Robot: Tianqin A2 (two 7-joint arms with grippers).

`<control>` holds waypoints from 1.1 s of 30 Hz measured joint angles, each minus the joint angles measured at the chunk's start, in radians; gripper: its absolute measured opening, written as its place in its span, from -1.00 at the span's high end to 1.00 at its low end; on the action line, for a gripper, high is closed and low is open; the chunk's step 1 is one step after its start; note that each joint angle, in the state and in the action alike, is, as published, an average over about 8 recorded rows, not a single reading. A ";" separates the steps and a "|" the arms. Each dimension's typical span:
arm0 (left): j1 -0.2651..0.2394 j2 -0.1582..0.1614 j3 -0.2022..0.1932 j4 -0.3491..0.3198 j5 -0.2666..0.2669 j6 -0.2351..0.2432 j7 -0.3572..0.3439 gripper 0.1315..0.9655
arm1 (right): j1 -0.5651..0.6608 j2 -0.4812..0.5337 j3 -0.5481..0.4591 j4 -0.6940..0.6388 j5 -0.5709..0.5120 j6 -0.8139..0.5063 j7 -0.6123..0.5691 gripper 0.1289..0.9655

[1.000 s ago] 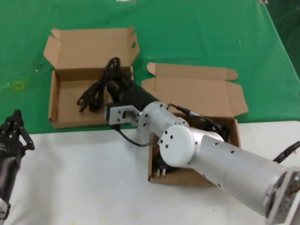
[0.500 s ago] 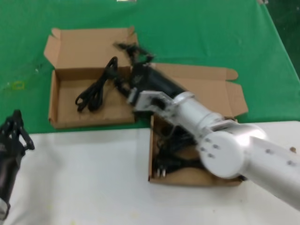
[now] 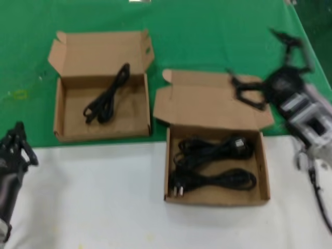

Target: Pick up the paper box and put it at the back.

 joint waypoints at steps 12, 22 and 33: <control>0.000 0.000 0.000 0.000 0.000 0.000 0.000 0.96 | -0.188 0.110 0.127 0.043 -0.002 0.117 0.153 -0.75; 0.000 0.000 0.000 0.000 0.000 0.000 0.000 0.83 | -0.210 0.021 0.197 0.029 0.050 0.047 0.095 -0.93; 0.000 0.000 0.000 0.000 0.000 0.000 0.000 0.53 | -0.238 -0.082 0.279 0.011 0.110 -0.033 0.030 -1.00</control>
